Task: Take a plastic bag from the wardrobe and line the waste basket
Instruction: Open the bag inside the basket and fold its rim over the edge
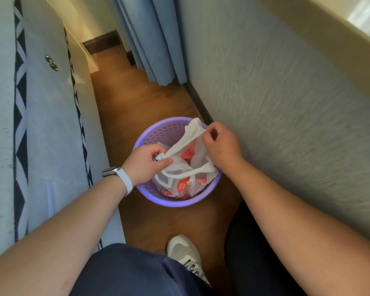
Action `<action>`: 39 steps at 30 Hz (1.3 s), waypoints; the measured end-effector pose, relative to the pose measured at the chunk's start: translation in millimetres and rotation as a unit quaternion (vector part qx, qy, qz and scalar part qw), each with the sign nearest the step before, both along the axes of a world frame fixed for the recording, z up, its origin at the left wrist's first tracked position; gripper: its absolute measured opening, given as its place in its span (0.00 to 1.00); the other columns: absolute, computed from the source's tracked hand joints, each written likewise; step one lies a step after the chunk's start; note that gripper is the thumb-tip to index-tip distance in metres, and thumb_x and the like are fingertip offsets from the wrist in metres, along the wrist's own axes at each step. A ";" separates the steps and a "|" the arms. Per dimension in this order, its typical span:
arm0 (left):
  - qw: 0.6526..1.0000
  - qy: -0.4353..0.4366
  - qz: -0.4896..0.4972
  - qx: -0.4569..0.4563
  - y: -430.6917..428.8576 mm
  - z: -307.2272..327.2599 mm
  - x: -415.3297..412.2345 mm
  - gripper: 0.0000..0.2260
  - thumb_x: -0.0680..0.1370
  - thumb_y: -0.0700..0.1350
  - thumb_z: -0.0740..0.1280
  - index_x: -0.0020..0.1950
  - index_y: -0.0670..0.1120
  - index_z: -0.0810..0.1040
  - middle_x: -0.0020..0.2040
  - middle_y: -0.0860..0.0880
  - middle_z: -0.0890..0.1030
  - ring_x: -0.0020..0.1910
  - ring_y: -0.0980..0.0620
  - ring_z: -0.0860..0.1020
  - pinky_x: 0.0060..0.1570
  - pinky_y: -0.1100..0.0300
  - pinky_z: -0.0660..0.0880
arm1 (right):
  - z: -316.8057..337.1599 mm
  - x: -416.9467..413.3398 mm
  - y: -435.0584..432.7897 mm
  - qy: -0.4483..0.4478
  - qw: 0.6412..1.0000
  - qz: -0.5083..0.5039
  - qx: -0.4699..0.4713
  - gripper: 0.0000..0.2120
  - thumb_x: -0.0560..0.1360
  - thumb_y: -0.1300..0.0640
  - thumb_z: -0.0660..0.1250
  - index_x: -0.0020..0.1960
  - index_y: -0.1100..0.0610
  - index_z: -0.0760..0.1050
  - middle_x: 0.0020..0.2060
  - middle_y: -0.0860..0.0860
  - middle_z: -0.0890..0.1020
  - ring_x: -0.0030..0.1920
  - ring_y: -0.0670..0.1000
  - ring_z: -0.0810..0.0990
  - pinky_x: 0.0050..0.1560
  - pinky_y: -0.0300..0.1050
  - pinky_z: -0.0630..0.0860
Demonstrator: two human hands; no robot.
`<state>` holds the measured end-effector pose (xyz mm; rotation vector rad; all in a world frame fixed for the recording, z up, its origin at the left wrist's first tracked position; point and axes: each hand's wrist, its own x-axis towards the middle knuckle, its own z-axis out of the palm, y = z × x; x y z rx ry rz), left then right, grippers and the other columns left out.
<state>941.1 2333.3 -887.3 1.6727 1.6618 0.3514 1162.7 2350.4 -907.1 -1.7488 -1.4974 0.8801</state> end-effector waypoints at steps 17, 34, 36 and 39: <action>0.993 -0.037 0.087 0.063 4.0 5.4 -4.9 0.05 0.77 0.44 0.71 0.41 0.49 0.79 0.39 0.50 0.81 0.38 0.52 0.78 0.38 0.60 0.72 | 14.9 25.3 -2.8 -0.043 0.996 -0.075 0.037 0.06 0.76 0.56 0.64 0.51 0.56 0.75 0.47 0.52 0.80 0.47 0.54 0.78 0.48 0.52 0.78; 0.973 0.165 0.118 0.107 5.5 8.3 -35.2 0.10 0.75 0.38 0.65 0.36 0.49 0.72 0.38 0.47 0.77 0.38 0.44 0.75 0.36 0.54 0.72 | -15.1 16.6 15.4 -0.266 0.954 0.137 0.031 0.13 0.76 0.51 0.66 0.59 0.51 0.78 0.53 0.53 0.77 0.56 0.56 0.74 0.57 0.53 0.72; 0.969 0.189 0.122 0.104 6.2 4.7 -40.3 0.10 0.76 0.38 0.64 0.37 0.49 0.72 0.39 0.46 0.77 0.38 0.44 0.75 0.34 0.56 0.70 | -18.8 18.9 14.0 -0.260 0.955 0.139 0.020 0.09 0.77 0.55 0.65 0.56 0.52 0.79 0.51 0.53 0.78 0.54 0.55 0.75 0.54 0.54 0.75; 0.961 0.203 0.157 0.100 7.3 1.4 -47.4 0.09 0.76 0.38 0.64 0.38 0.50 0.73 0.40 0.46 0.77 0.37 0.45 0.74 0.32 0.58 0.66 | -17.1 24.0 14.6 -0.229 0.966 0.121 0.012 0.07 0.77 0.59 0.63 0.51 0.56 0.79 0.48 0.54 0.80 0.50 0.57 0.77 0.50 0.54 0.77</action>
